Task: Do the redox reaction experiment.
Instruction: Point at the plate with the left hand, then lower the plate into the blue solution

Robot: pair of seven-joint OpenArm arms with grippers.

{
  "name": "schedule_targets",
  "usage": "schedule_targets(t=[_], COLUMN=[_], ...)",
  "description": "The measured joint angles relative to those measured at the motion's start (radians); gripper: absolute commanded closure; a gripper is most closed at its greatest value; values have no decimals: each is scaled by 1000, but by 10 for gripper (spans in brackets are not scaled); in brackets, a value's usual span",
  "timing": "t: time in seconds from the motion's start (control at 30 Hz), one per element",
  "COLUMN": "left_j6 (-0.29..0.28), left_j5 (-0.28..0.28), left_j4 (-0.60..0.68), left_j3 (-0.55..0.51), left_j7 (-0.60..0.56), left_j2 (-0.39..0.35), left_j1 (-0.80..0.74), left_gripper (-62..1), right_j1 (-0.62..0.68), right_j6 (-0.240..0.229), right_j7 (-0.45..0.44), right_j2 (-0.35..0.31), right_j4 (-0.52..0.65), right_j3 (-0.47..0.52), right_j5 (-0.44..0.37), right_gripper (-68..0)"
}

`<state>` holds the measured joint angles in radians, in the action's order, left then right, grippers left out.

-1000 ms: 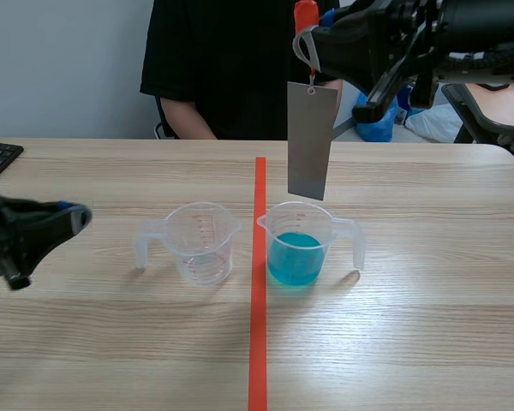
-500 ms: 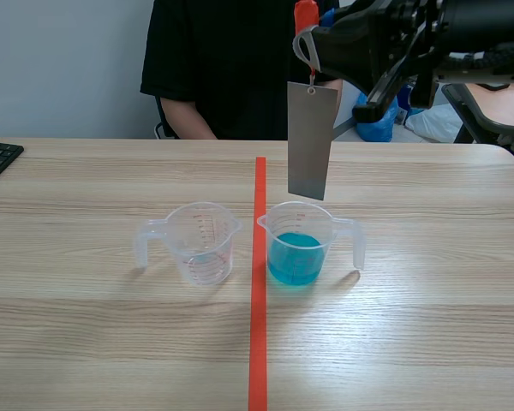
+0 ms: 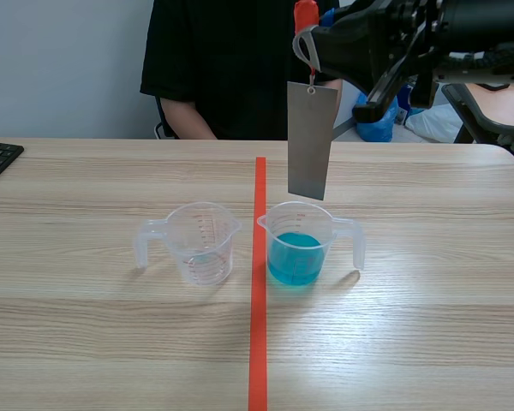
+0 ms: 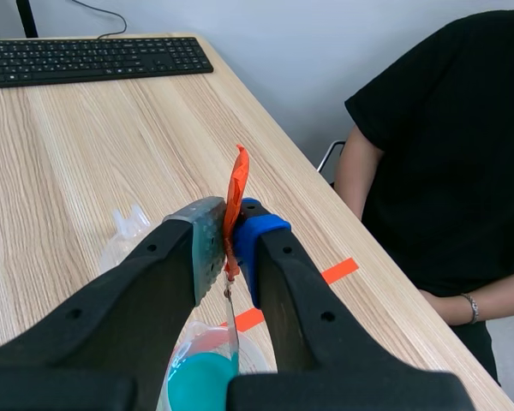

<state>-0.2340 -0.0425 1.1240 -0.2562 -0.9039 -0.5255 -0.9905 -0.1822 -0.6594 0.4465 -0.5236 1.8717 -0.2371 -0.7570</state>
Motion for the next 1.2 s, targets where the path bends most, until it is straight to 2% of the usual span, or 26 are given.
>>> schedule_targets(t=[0.3, 0.43, 0.63, 0.73, 0.87, 1.0, 1.2], left_j6=[85, 85, 85, 85, 85, 85, 85], left_j5=[-3, -3, -8, -8, -9, -10, -10], left_j4=[28, 28, 28, 28, 28, 28, 28], left_j3=[-7, -7, -7, -7, -7, -7, -7], left_j7=[-159, -159, -160, -160, -160, -160, -164], left_j2=[27, 30, 30, 30, 30, 44, 57], left_j1=[-112, -109, -109, -109, -109, -107, -107], left_gripper=[-27, -27, -27, -27, -27, -28, -27], right_j1=[0, 0, 0, 0, 0, 0, 0], right_j6=[0, -1, -23, -54, -55, -76, -76], right_j7=[0, 0, -21, -49, -59, -101, -156], right_j2=[0, 0, 0, 0, 3, 3, 3], right_j4=[0, 0, -37, -66, -97, -144, -225], right_j3=[0, 0, 0, 0, -1, -14, -50], right_j5=[0, 0, -19, -27, -34, -33, -33], right_gripper=[-15, -15, -15, -15, -15, -15, -15])
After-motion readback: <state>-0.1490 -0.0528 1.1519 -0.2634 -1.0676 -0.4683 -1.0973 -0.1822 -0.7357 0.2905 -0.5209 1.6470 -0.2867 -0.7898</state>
